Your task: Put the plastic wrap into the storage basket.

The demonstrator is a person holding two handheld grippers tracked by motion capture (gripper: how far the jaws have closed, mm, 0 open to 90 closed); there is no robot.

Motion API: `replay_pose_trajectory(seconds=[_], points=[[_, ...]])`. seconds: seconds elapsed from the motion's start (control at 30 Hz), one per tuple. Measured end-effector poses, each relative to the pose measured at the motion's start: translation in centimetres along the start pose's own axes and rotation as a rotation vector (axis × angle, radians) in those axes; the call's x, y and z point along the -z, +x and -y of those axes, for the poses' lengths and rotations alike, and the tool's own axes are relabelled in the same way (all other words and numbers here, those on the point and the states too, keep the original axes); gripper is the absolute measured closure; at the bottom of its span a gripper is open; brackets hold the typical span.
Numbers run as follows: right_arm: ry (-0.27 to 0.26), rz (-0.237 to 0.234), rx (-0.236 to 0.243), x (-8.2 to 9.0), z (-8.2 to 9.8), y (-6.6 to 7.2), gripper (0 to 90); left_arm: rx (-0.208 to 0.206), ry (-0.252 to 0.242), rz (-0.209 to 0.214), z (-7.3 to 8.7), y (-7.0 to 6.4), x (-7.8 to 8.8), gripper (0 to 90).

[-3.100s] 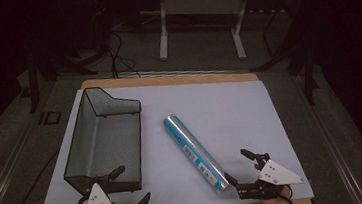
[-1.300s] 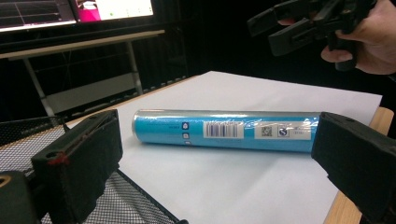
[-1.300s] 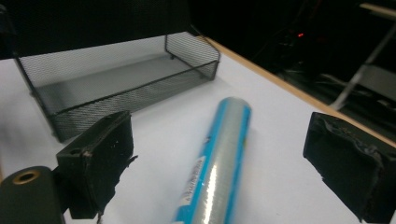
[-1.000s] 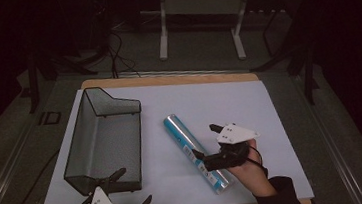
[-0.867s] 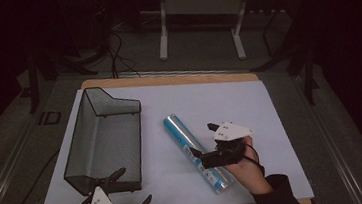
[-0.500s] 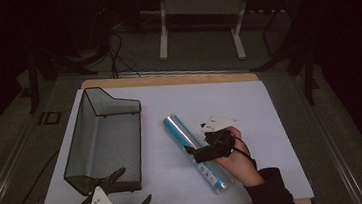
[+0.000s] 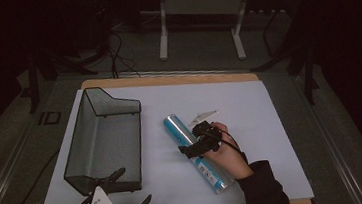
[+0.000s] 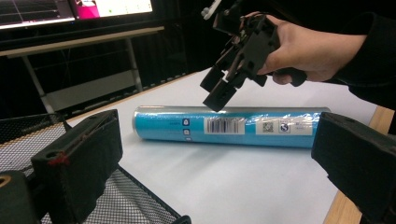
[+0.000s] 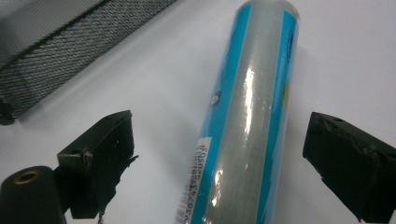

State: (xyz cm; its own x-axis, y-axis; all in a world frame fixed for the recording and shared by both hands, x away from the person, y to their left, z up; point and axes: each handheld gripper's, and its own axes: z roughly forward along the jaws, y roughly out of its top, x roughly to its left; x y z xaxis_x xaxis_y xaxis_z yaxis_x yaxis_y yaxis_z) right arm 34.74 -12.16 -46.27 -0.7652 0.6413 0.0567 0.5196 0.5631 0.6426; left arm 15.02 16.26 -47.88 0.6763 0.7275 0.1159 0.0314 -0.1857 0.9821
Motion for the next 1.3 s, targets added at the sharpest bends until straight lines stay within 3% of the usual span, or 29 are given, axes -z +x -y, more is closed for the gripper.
replay_pose_trajectory(seconds=[0.5, 0.73, 1.0, 1.07, 1.3], points=[[0.191, -0.002, -0.071, -3.4, -0.3, -1.1, 9.5, -0.005, 0.003, 0.006, 0.0, 0.0, 0.0, 2.3], [0.32, -0.007, -0.1, -4.8, -0.6, -1.2, 10.3, -0.006, 0.004, 0.008, 0.0, 0.0, 0.0, 2.3], [0.453, 0.04, -0.107, -6.3, -1.3, -1.4, 16.2, -0.008, 0.004, 0.008, 0.0, 0.0, 0.0, 2.3], [0.485, 0.045, -0.095, -6.6, -1.4, -1.5, 24.2, -0.007, 0.003, 0.008, 0.0, 0.0, 0.0, 2.4], [0.535, 0.061, -0.076, -7.0, -1.9, -1.3, 26.5, -0.011, 0.002, 0.008, 0.0, -0.1, 0.1, 2.3]])
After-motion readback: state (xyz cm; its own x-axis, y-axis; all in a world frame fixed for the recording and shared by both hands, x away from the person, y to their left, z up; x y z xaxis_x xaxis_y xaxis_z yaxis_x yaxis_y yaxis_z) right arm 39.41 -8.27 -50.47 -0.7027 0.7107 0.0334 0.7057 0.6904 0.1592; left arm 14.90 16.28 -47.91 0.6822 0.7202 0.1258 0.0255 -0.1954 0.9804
